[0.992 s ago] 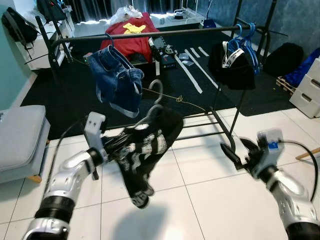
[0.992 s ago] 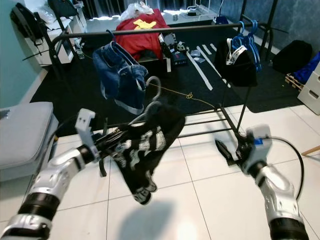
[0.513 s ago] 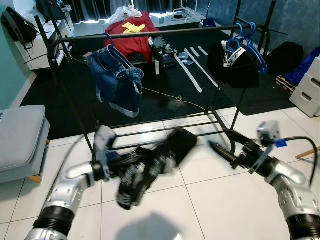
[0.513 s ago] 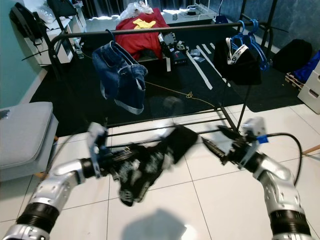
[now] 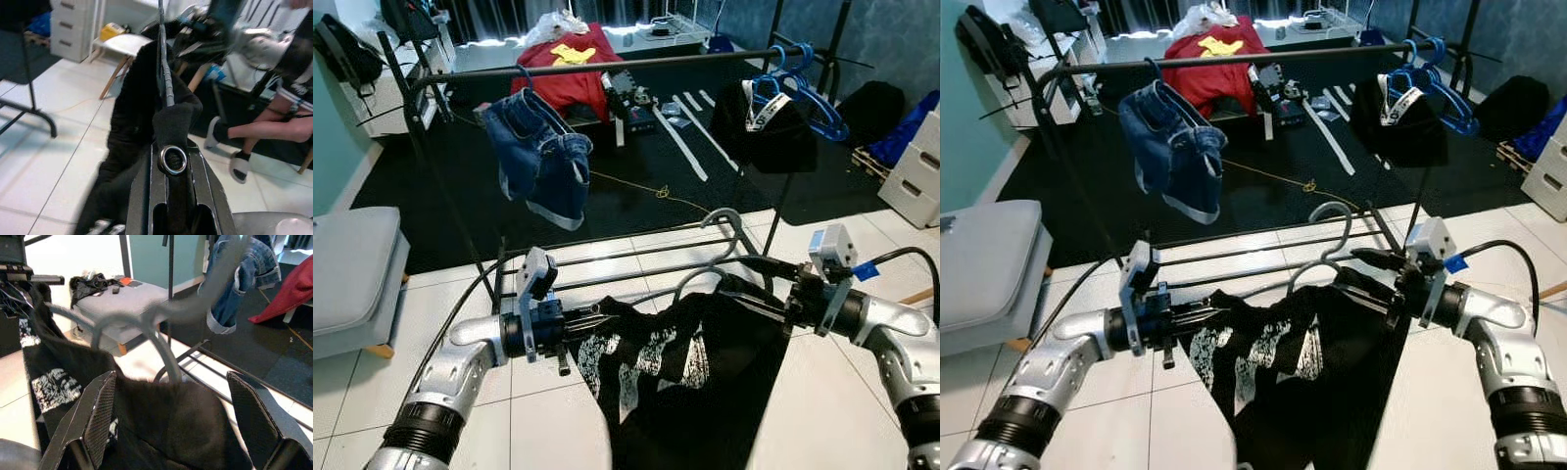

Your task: Hang hanger

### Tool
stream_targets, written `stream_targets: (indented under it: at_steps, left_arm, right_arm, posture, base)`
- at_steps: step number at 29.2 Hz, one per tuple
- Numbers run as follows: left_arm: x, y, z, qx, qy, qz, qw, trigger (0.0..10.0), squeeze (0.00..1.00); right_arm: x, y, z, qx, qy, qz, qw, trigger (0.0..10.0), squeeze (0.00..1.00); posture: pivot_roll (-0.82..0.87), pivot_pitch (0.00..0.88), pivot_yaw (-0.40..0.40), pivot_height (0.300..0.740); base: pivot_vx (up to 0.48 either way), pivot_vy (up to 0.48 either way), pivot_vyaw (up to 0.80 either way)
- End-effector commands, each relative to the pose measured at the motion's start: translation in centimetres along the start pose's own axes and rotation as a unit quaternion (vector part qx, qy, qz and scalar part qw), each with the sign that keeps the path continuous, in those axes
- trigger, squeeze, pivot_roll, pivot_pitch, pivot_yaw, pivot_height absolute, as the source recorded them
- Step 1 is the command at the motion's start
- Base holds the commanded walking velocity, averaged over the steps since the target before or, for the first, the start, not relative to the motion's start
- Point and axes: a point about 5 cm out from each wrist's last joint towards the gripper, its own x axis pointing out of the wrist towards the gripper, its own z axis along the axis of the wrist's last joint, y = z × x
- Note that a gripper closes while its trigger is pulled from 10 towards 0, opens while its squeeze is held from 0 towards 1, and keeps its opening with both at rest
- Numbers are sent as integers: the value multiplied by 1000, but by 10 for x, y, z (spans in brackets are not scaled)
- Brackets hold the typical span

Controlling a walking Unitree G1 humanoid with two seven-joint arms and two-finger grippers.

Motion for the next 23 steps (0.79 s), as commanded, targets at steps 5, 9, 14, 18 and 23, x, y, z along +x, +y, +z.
stream_targets:
  at_steps: [5, 9, 14, 18, 23]
  left_arm:
    - [0, -7, 8, -2, -15, -41, 999, 0, 0]
    - [2, -10, 5, -7, -2, -61, 998, 0, 0]
    - [2, -11, 3, -9, 5, -66, 998, 0, 0]
    - [1, -11, 2, -9, 11, -65, 998, 0, 0]
    - [1, -11, 2, -9, 10, -63, 998, 0, 0]
  right_arm:
    - [5, 1, 3, 24, -17, 35, 999, 10000, 0]
    - [10, 1, 10, 26, -37, 49, 998, 10000, 0]
    - [14, 4, 20, 29, -55, 74, 995, 10000, 0]
    - [16, 8, 23, 32, -57, 96, 993, 10000, 0]
    - [17, 11, 22, 38, -49, 115, 991, 3176, 0]
  posture:
    - [9, 89, 51, 740]
    - [9, 88, 52, 740]
    - [7, 89, 51, 740]
    - [7, 87, 51, 740]
    - [6, 85, 51, 740]
  base:
    - [0, 0, 0]
    - [0, 0, 0]
    - [0, 0, 0]
    - [0, 0, 0]
    - [0, 0, 0]
